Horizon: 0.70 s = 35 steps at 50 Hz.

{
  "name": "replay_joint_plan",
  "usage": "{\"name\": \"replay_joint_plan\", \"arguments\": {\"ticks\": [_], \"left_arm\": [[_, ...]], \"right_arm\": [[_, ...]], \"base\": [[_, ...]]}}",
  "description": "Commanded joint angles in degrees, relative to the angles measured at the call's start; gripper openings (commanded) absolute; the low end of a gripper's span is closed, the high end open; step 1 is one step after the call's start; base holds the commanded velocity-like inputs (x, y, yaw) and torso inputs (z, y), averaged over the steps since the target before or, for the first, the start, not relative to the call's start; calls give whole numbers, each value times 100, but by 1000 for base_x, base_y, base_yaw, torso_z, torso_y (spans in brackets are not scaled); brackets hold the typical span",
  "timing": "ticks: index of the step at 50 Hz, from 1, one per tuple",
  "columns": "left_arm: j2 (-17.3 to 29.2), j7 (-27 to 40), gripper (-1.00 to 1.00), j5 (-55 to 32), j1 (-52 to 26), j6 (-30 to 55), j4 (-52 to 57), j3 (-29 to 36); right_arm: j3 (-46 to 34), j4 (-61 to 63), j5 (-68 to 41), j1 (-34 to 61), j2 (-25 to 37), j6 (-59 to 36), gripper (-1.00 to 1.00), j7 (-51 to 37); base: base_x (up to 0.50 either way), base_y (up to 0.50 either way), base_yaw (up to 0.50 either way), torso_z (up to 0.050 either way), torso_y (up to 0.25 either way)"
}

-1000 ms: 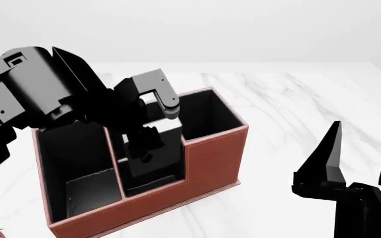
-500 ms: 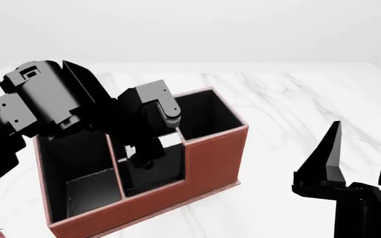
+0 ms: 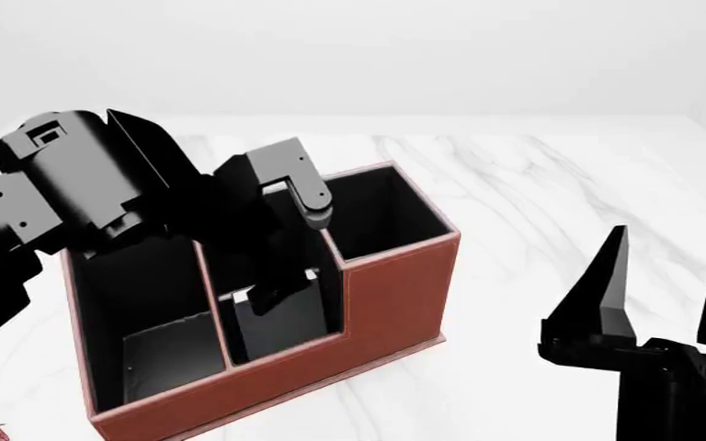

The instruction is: Pick up the book and place it in the back compartment of the caddy.

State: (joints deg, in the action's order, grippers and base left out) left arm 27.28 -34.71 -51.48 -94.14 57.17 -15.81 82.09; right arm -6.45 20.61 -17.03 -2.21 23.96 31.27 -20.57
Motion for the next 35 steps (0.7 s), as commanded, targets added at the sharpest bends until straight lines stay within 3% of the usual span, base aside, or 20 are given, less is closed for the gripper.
{"name": "replay_joint_plan", "arguments": {"ticks": [1,12,20,24,27,33,35], "left_arm": [[59,13,100,-122,-88,93,374,-281],[869,483,100,-1198,-543,347,2007,-1276],[2015,1073,100,-2389,-682,267,3265,-2272],[2425,1345,100,-2511,-569,180,3682,-2407],[2733,1533,100,-2759,-478,-12,3851,-2635],[3967,2156,100,-3259,144,-971,4871,-3183],[4131,2211,100,-3221,273,-1073,5007,-3183]], "right_arm": [[107,3,82,-10,-84,-2,100,106],[97,60,54,-5,-64,-36,100,87],[53,91,81,15,-66,-80,100,80],[45,141,94,-20,-55,-72,100,79],[57,172,91,-38,-40,-65,100,73],[77,144,65,-15,-32,-62,100,60],[69,145,68,-16,-35,-64,100,58]], "base": [[0,0,0,0,0],[0,0,0,0,0],[0,0,0,0,0],[0,0,0,0,0],[0,0,0,0,0],[0,0,0,0,0],[0,0,0,0,0]]}}
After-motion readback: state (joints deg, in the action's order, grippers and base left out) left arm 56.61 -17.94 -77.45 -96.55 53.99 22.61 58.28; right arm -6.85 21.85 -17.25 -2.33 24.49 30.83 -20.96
